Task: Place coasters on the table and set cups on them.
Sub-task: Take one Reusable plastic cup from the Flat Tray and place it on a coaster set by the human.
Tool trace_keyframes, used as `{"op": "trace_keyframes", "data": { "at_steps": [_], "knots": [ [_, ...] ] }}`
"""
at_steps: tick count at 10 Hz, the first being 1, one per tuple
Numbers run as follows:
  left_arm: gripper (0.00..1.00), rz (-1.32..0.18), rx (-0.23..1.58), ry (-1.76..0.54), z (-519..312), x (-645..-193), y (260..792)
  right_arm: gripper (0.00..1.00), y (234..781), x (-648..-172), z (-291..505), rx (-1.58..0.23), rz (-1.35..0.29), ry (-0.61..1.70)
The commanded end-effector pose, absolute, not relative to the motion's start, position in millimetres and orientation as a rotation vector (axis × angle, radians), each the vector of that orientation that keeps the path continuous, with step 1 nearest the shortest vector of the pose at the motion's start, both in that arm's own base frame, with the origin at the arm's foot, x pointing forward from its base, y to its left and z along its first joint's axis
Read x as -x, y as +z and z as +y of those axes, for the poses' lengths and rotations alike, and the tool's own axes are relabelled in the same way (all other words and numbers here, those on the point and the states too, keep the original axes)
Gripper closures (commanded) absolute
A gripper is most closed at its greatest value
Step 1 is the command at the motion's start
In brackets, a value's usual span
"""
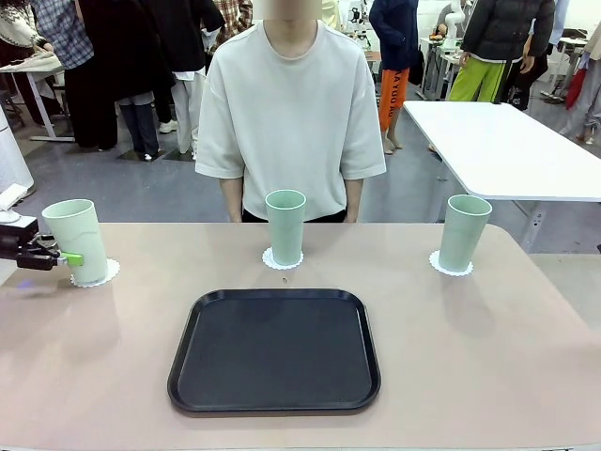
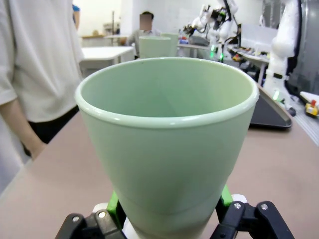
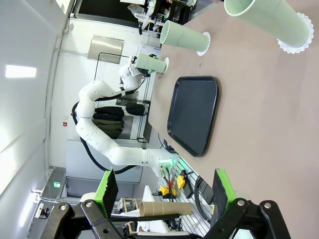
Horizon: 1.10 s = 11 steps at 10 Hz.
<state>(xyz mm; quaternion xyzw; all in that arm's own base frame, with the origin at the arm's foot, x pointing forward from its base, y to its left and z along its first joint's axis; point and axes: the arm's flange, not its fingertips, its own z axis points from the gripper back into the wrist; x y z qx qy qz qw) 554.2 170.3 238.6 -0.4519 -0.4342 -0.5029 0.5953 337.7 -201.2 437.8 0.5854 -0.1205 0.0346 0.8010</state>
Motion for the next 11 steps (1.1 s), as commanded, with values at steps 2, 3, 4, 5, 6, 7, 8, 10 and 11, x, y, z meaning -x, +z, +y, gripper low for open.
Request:
{"op": "trace_keyframes", "data": {
  "at_steps": [2, 3, 4, 5, 6, 7, 8, 10, 11],
  "knots": [
    [0.16, -1.009, 1.036, -1.222, 169.0, -550.9, 233.5, 0.00, 439.8, -339.0, -201.0, -1.255, -0.258, 0.062],
    [0.16, -1.011, 1.037, -1.225, 168.9, -550.8, 233.3, 0.00, 439.8, -339.0, -201.0, -1.255, -0.258, 0.062],
    [0.16, -1.017, 1.040, -1.228, 169.4, -550.7, 233.1, 0.00, 439.8, -339.0, -201.0, -1.255, -0.258, 0.062],
    [0.16, -1.024, 1.045, -1.231, 170.2, -550.1, 232.8, 0.00, 439.8, -339.0, -201.0, -1.255, -0.258, 0.062],
    [0.16, -1.033, 1.047, -1.230, 170.3, -550.6, 232.6, 0.00, 439.8, -339.0, -201.0, -1.255, -0.258, 0.062],
    [0.16, -1.038, 1.048, -1.231, 170.9, -550.5, 232.8, 0.00, 439.8, -339.0, -201.0, -1.255, -0.258, 0.062],
    [0.16, -1.045, 1.049, -1.233, 171.6, -551.2, 232.6, 0.00, 439.8, -339.0, -201.0, -1.255, -0.258, 0.062],
    [0.16, -1.065, 1.040, -1.241, 172.3, -553.2, 233.5, 0.00, 439.8, -339.0, -201.0, -1.255, -0.258, 0.062],
    [0.16, -1.076, 1.028, -1.249, 171.9, -554.4, 233.3, 0.00, 439.8, -339.0, -201.0, -1.255, -0.258, 0.062]
  ]
}}
